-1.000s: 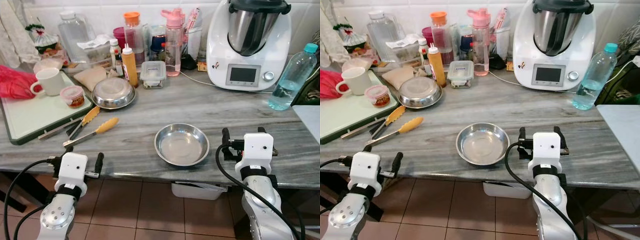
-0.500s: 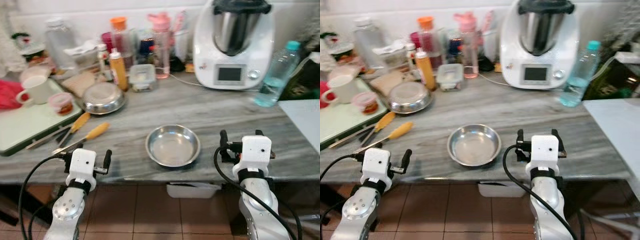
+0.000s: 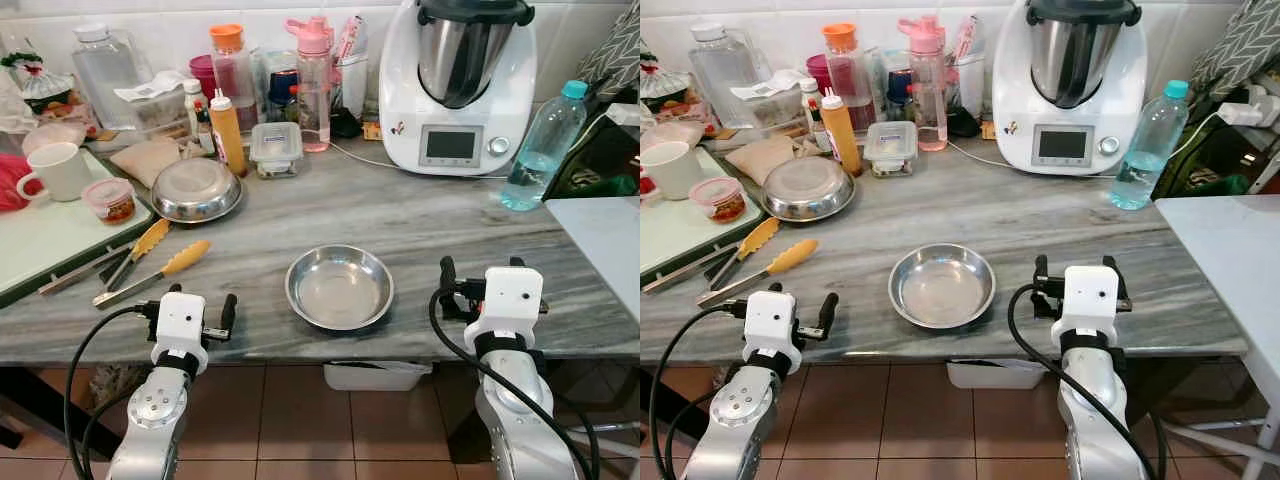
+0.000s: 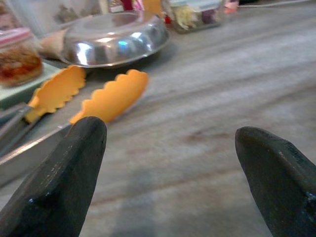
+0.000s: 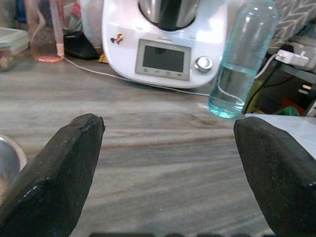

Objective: Setting the table

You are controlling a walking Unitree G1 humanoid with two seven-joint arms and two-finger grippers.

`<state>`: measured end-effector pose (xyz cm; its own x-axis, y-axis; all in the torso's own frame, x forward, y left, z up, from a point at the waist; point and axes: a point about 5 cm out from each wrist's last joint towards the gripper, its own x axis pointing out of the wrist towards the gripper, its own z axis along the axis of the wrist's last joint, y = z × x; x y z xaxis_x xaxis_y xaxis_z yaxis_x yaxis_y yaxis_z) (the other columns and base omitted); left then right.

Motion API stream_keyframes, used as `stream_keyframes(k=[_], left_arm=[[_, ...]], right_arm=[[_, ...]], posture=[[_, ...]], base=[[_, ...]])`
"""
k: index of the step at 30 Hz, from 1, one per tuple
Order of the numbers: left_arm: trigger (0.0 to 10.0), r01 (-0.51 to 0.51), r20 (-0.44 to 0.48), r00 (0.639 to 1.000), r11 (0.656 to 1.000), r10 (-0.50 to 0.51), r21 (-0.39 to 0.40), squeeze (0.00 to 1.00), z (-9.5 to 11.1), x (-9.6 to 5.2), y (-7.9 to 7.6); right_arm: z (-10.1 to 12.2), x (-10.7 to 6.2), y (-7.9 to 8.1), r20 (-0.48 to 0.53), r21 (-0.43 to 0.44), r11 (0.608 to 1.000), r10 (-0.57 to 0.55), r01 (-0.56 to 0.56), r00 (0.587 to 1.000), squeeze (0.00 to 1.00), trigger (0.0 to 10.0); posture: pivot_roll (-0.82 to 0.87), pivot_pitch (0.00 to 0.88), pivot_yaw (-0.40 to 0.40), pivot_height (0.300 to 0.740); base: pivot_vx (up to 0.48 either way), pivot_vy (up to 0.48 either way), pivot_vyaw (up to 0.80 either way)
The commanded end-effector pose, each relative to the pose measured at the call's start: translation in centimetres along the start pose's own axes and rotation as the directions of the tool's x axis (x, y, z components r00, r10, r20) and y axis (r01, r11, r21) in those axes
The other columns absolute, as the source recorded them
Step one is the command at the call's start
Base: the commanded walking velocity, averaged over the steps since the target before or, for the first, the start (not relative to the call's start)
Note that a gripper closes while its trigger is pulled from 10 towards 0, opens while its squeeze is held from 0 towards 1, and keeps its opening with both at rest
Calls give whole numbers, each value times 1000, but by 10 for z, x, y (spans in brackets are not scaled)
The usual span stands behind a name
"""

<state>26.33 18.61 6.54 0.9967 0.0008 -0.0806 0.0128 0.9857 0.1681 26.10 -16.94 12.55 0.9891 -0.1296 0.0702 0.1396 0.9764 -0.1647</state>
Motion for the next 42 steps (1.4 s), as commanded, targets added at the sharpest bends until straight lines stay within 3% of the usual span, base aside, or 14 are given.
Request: stream_keyframes(k=[1, 9, 18, 42], left_arm=[[10000, -18, 13, 1000, 1000, 17, 8, 0, 2, 2, 3], [10000, -28, 30, 999, 1000, 28, 8, 0, 5, 2, 4], [10000, 5, 56, 998, 1000, -5, 10, 0, 17, 2, 1], [10000, 18, 30, 999, 1000, -19, 9, 0, 17, 2, -4]], right_arm=[[2, 2, 2, 15, -16, 1000, 15, -14, 1000, 0, 10000], [5, 4, 0, 24, -11, 1000, 15, -15, 1000, 0, 10000], [2, -6, 2, 8, 29, 999, 34, -34, 999, 0, 10000], [3, -6, 0, 6, 25, 999, 24, -24, 1000, 0, 10000]], posture=[[-103, 0, 17, 740], [-100, 0, 14, 740], [-98, 0, 23, 740], [-98, 0, 28, 740]], base=[[0, 0, 0], [0, 0, 0], [0, 0, 0], [-235, 0, 0]])
